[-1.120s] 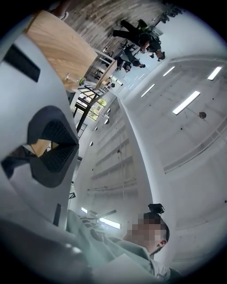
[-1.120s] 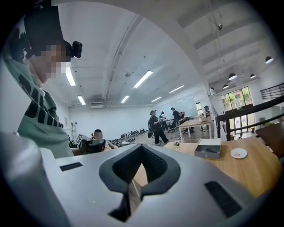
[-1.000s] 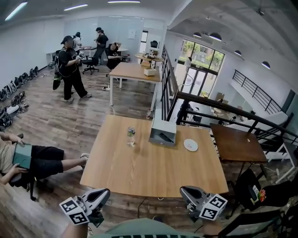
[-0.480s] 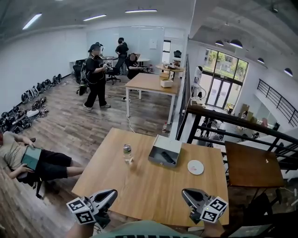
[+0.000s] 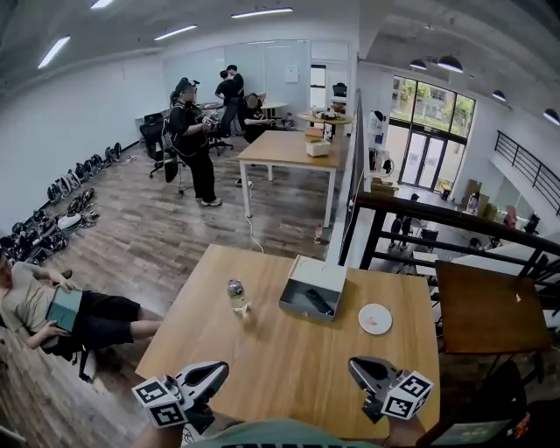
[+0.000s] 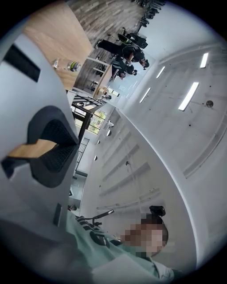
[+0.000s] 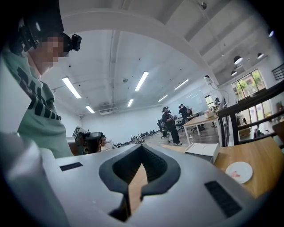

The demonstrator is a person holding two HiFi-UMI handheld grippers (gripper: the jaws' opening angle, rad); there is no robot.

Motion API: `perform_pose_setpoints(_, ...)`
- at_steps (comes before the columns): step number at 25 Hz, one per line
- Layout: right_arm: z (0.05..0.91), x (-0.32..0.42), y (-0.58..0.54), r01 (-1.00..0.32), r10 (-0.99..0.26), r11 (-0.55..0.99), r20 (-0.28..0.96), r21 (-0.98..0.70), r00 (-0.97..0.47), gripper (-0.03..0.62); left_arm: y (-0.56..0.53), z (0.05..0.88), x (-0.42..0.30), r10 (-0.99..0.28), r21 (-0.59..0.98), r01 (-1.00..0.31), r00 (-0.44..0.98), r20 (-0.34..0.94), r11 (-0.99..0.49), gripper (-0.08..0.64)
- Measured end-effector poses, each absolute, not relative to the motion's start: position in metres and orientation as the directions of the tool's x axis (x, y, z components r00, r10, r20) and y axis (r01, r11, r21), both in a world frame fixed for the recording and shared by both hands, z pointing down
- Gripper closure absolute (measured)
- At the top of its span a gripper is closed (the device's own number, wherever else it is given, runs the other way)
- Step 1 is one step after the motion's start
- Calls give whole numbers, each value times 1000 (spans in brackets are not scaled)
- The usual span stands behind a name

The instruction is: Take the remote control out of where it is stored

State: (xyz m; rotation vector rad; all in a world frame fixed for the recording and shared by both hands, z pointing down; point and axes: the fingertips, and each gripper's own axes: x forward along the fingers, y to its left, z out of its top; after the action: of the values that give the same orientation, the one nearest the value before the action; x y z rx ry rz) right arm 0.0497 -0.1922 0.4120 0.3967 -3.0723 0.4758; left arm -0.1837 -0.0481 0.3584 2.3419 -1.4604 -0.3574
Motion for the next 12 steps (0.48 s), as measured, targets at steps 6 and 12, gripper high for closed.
perform_pose_setpoints(6, 403, -8, -212, -318, -307, 915, 80, -248, -948, 597, -71, 371, -249, -877, 422, -781, 474, -77, -459, 569)
perform_pose_setpoints(12, 379, -78, -225, -402, -389, 885, 101, -235, -915, 597, -93, 374, -346, -850, 384, -770, 519, -86, -509, 569)
